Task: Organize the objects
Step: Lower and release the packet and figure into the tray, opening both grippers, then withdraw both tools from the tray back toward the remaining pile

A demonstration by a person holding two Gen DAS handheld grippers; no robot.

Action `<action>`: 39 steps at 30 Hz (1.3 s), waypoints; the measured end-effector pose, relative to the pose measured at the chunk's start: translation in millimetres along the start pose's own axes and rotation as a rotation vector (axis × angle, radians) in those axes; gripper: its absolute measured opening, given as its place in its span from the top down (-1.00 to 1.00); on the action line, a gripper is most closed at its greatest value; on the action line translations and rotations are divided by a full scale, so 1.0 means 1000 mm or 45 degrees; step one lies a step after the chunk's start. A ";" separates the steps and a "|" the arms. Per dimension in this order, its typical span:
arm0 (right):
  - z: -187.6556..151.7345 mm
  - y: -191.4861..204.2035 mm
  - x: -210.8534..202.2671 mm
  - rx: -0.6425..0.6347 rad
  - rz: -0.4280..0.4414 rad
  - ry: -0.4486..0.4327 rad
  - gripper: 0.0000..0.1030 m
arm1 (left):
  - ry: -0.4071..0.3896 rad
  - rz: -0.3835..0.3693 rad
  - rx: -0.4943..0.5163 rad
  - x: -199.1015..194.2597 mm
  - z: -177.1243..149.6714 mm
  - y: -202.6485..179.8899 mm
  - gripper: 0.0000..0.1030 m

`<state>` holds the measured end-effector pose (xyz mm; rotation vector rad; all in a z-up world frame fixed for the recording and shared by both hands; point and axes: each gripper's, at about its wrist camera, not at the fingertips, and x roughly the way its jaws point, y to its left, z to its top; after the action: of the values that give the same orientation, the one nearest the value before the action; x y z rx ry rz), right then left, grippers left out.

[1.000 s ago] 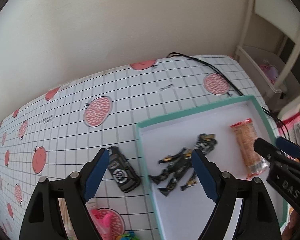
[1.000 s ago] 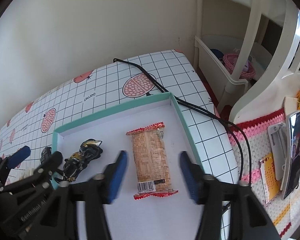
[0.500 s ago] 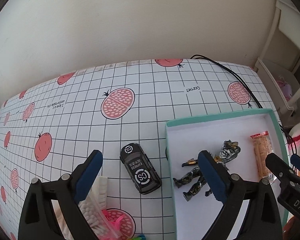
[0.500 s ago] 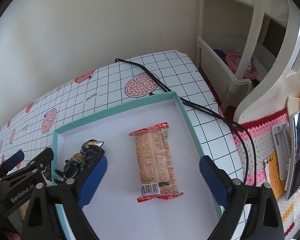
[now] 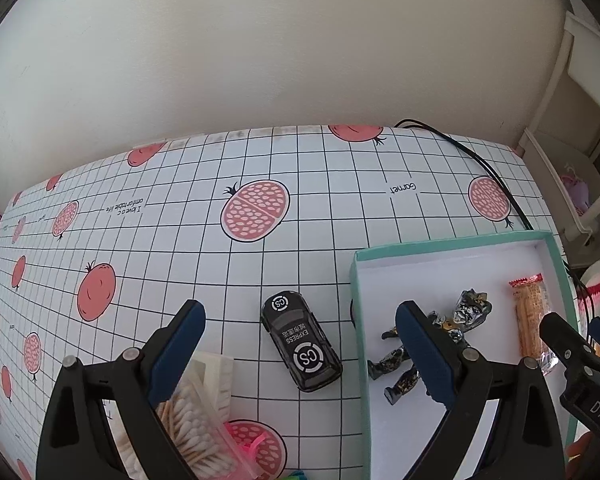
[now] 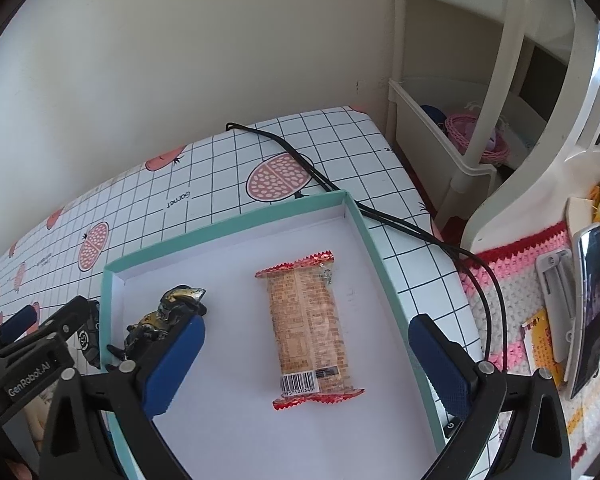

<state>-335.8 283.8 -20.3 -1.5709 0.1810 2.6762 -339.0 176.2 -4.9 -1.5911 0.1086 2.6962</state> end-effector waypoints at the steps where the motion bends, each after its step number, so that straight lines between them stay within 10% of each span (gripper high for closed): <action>1: 0.000 0.001 -0.002 0.000 0.000 -0.002 -1.00 | 0.000 -0.002 -0.001 -0.002 0.001 0.001 -0.87; 23: -0.030 0.062 -0.102 -0.097 0.139 -0.109 -1.00 | -0.127 -0.003 -0.101 -0.115 -0.018 0.064 -0.87; 39: -0.076 0.109 -0.104 -0.131 0.235 0.094 -0.99 | 0.073 0.068 -0.365 -0.113 -0.093 0.153 -0.87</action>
<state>-228.7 170.3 43.2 -1.7670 0.2037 2.8078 -209.5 20.6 58.0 -1.7590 -0.2500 2.8115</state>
